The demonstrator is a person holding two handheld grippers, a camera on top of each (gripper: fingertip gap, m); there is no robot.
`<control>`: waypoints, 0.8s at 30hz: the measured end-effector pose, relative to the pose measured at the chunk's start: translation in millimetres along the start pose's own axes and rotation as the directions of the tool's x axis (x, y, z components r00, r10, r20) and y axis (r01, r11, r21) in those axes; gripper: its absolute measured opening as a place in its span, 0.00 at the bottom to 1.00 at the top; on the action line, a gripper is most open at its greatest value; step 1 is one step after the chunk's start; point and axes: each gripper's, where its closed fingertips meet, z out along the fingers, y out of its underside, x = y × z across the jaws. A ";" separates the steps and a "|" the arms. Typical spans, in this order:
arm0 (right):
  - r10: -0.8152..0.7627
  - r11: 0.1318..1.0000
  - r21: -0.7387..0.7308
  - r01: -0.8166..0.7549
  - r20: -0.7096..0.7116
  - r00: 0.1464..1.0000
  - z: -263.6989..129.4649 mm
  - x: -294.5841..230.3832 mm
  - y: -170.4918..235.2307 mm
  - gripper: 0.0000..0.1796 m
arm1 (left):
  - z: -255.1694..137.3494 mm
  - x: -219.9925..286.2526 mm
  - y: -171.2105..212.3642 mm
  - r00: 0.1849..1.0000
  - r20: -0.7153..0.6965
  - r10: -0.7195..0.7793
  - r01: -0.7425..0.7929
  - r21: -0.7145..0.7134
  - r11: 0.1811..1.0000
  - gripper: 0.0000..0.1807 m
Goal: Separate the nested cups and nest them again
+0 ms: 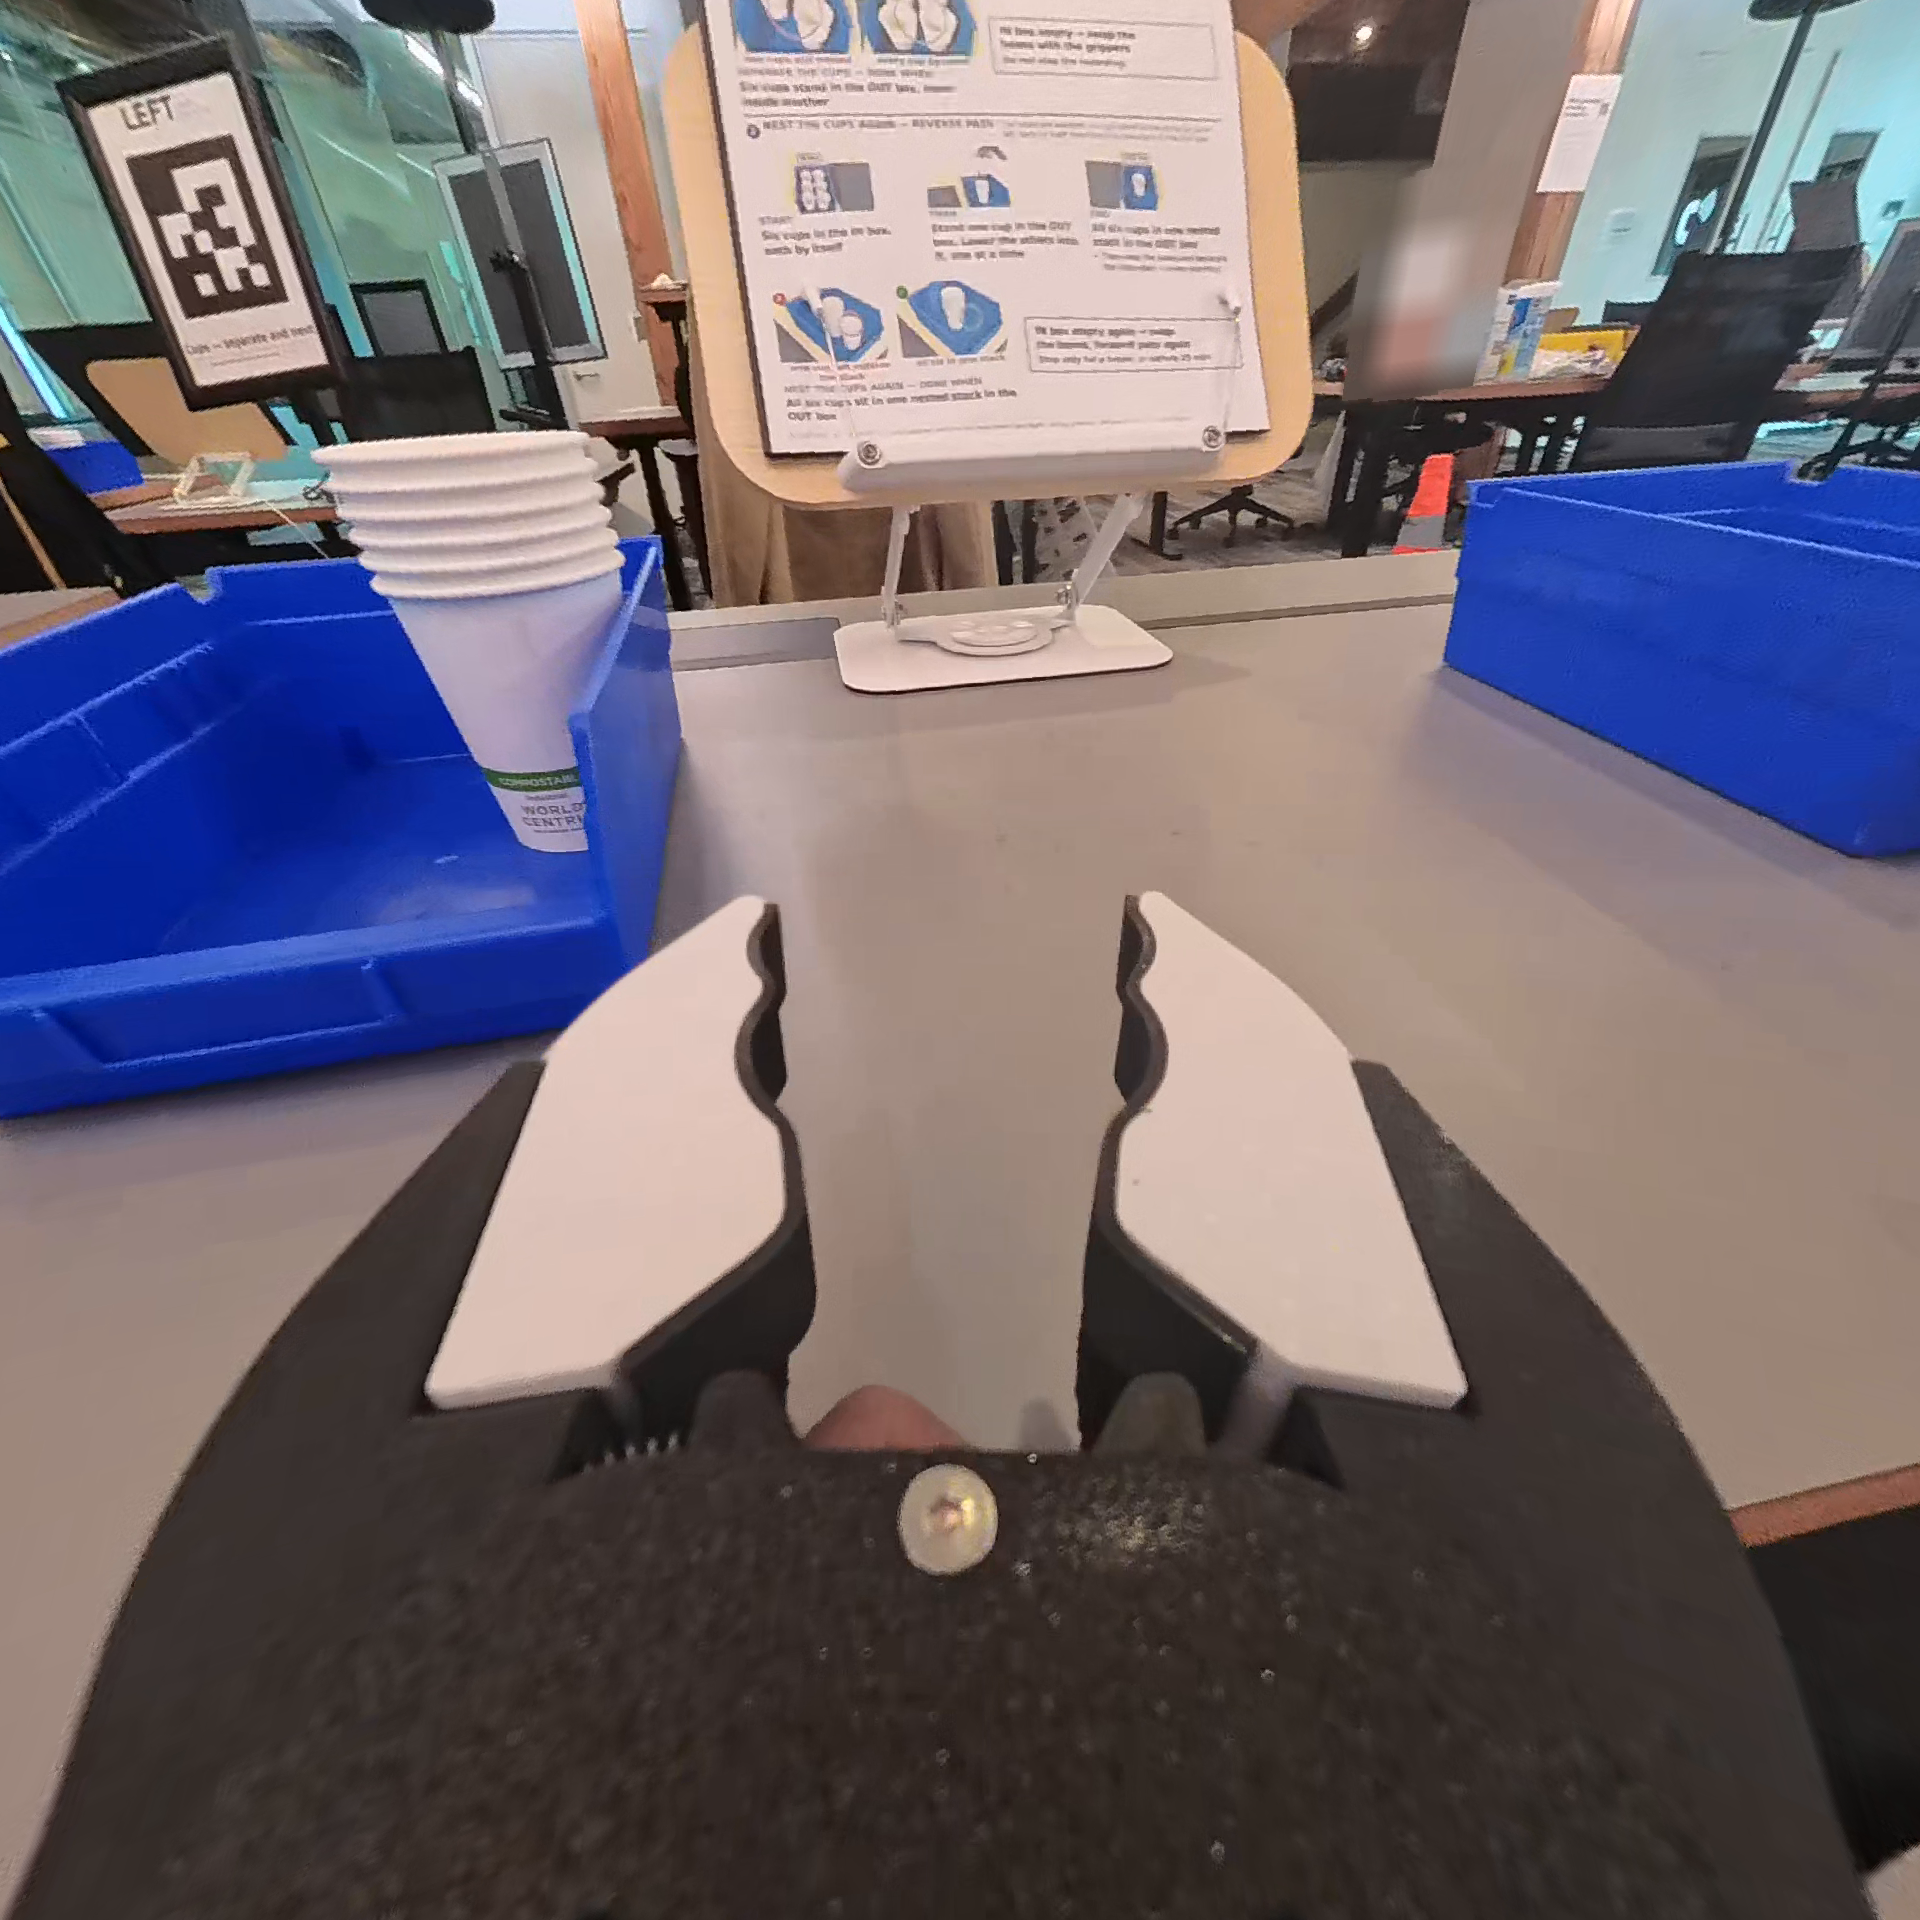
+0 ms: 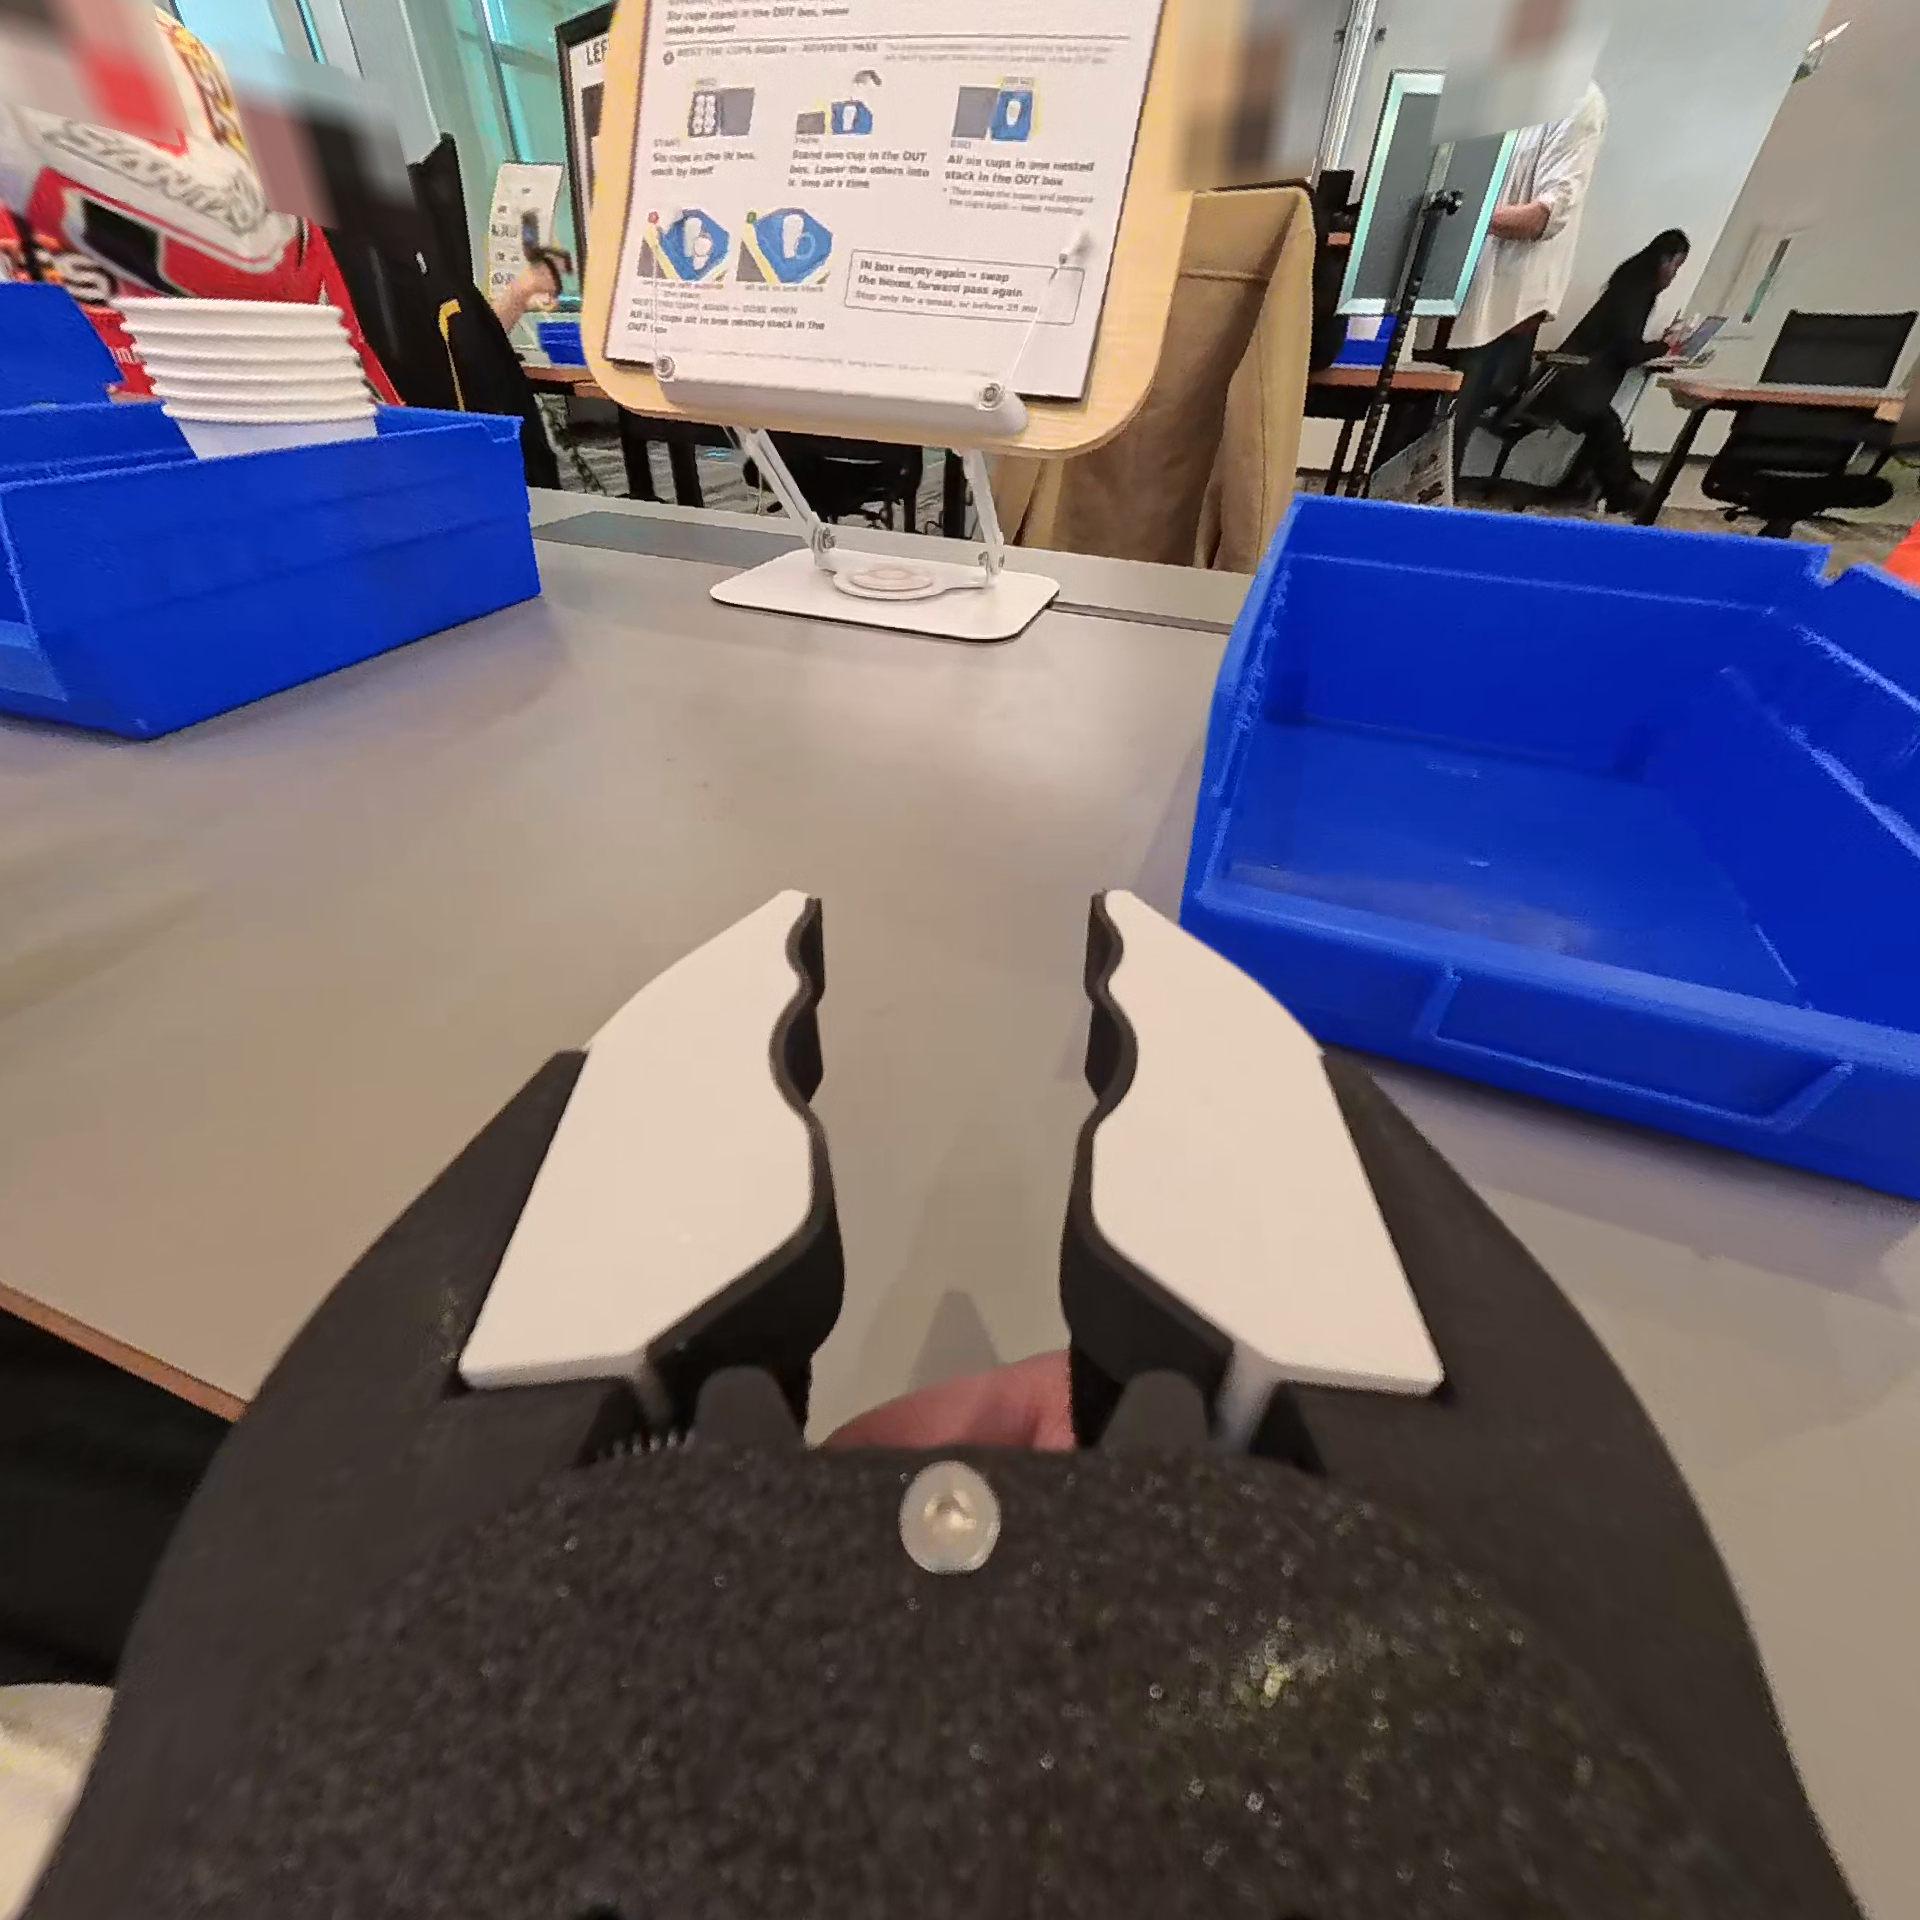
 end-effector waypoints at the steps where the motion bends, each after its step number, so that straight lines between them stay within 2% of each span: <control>1: -0.010 1.000 0.000 0.010 -0.003 1.000 -0.2 -0.9 -0.4 0.27 | 0.1 -0.2 0.0 1.000 0.001 -0.001 0.001 0.001 1.000 0.34; 11: -0.034 0.998 0.049 0.033 0.005 0.999 -8.5 -6.4 -15.7 0.27 | 2.7 1.0 11.0 1.000 -0.021 -0.017 0.015 -0.076 0.997 0.32; 15: -0.025 0.998 0.057 0.025 -0.002 1.000 -10.8 -4.0 -19.4 0.27 | 1.2 -7.2 4.5 0.994 -0.040 -0.104 0.099 -0.106 0.989 0.34; 17: -0.031 0.998 0.053 0.031 0.004 1.000 -11.7 -3.5 -20.7 0.26 | 2.8 -27.9 -13.7 0.989 -0.039 -0.145 0.142 -0.088 0.986 0.35; 20: -0.015 0.998 0.061 0.015 0.012 1.000 -13.8 -4.4 -22.4 0.24 | 18.6 -81.9 -41.1 0.996 0.011 -0.085 0.086 -0.097 0.992 0.35; 24: -0.037 0.998 0.053 0.036 0.025 0.999 -13.0 -9.1 -21.0 0.22 | 68.1 -139.0 -54.0 0.999 -0.028 -0.022 0.015 -0.241 0.970 0.38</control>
